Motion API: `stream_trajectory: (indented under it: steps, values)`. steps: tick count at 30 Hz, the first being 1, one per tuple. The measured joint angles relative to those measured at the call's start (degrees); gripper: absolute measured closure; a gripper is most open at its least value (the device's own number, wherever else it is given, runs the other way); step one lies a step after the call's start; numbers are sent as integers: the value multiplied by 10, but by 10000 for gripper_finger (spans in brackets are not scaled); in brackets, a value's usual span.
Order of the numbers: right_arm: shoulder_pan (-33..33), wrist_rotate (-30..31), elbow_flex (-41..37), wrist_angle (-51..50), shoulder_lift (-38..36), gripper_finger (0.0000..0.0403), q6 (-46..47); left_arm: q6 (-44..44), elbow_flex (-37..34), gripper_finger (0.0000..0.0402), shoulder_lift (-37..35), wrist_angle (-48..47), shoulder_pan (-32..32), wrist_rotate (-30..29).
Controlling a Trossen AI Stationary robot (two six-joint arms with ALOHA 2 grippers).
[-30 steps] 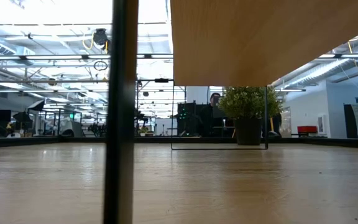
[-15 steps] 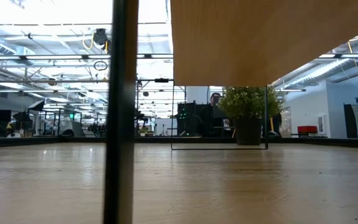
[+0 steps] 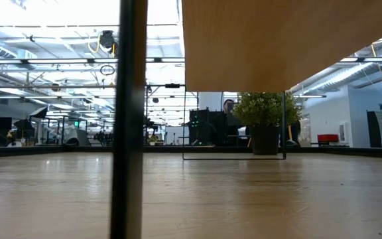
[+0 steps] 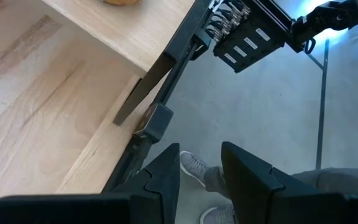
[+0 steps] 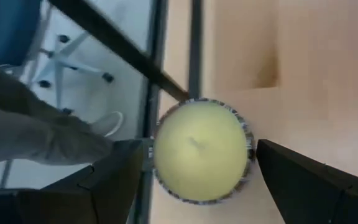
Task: Pick & Place candle stick holders
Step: Put the red patterned scented candle on the shelf
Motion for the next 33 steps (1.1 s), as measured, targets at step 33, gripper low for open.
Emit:
stream_trajectory:
  steps: [33]
  values:
    - [-4,-9,3,24,48,118,47,4,0,279,-1,-13,1,0]
